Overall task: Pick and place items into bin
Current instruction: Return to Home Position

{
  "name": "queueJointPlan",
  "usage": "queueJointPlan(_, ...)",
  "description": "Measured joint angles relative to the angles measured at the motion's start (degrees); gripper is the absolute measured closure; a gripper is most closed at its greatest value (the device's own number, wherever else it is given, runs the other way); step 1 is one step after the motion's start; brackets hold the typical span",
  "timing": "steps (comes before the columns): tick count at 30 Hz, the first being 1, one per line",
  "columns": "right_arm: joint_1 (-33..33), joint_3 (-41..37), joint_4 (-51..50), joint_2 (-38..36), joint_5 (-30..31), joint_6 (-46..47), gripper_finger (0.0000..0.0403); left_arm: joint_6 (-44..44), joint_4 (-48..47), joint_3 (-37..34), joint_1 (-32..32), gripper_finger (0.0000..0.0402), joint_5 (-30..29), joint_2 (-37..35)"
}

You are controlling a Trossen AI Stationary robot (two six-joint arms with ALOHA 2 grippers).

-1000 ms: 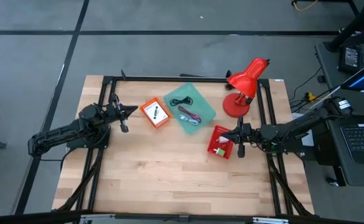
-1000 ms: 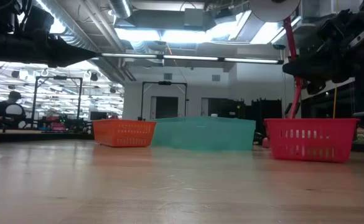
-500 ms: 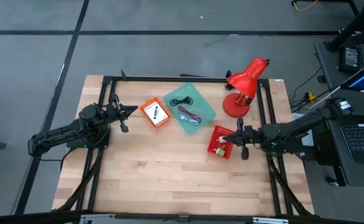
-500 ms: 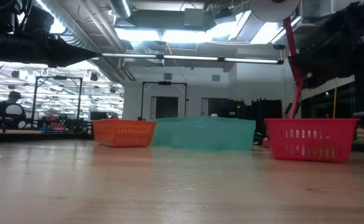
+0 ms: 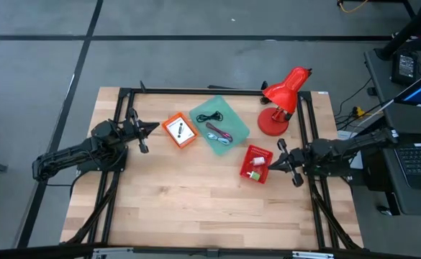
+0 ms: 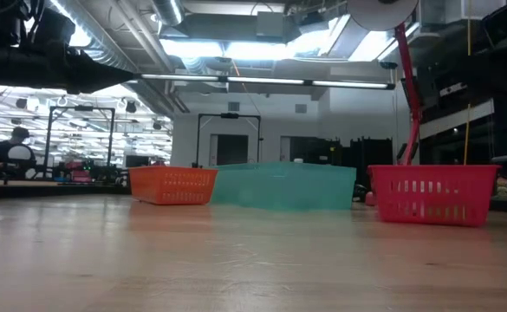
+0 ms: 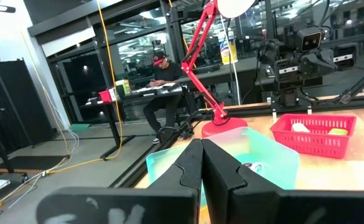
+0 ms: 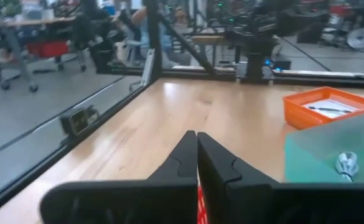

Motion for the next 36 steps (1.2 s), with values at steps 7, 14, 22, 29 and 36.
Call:
queueJointPlan(7,0.0,0.0,-8.1,-8.0,-0.8,-1.2,0.0402,0.0,0.0,0.0,0.0,0.04,0.0,0.0)
queueJointPlan(14,0.0,0.0,-8.8,-14.0,-0.7,-3.8,0.0402,0.0,0.0,0.0,0.0,0.04,0.0,0.0)
queueJointPlan(22,0.0,0.0,-8.8,-12.9,-0.7,-3.6,0.0402,0.0,0.0,0.0,0.0,0.04,0.0,0.0)
queueJointPlan(29,0.0,0.0,-8.8,-12.9,-0.7,-3.4,0.0402,0.0,0.0,0.0,0.0,0.04,0.0,0.0)
queueJointPlan(36,0.0,0.0,-8.8,-12.9,-0.7,-3.4,0.0403,0.0,0.0,0.0,0.0,0.04,0.0,0.0)
